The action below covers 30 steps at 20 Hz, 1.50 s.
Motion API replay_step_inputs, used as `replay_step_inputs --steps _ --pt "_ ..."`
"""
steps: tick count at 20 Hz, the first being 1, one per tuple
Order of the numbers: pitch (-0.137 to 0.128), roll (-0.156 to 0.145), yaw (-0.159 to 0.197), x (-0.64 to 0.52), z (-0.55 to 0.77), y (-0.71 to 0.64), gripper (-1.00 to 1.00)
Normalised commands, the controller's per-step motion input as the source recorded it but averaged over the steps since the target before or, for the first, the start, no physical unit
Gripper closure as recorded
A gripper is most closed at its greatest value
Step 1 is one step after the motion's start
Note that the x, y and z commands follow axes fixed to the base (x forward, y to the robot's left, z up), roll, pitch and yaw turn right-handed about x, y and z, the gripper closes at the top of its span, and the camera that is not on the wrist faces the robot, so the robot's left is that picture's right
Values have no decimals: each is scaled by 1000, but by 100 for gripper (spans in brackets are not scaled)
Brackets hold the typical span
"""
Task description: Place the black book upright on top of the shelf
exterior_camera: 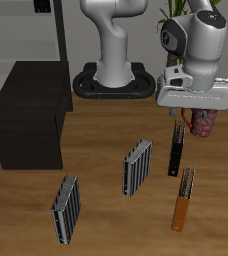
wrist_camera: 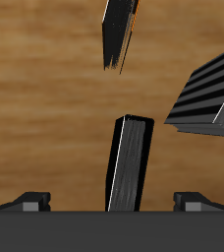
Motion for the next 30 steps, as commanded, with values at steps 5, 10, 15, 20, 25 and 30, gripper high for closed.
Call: replay_step_inputs --steps 5,10,15,20,25,30 --pt "-58 -34 -18 -39 -187 -96 -100" --pt "-11 -3 -28 10 -194 -52 -100" --pt "17 -9 -26 53 -220 -132 -100" --pt "3 -12 -3 24 -168 -54 -100" --pt "18 2 -35 31 -215 52 -100" --pt "51 10 -18 69 -216 9 -100"
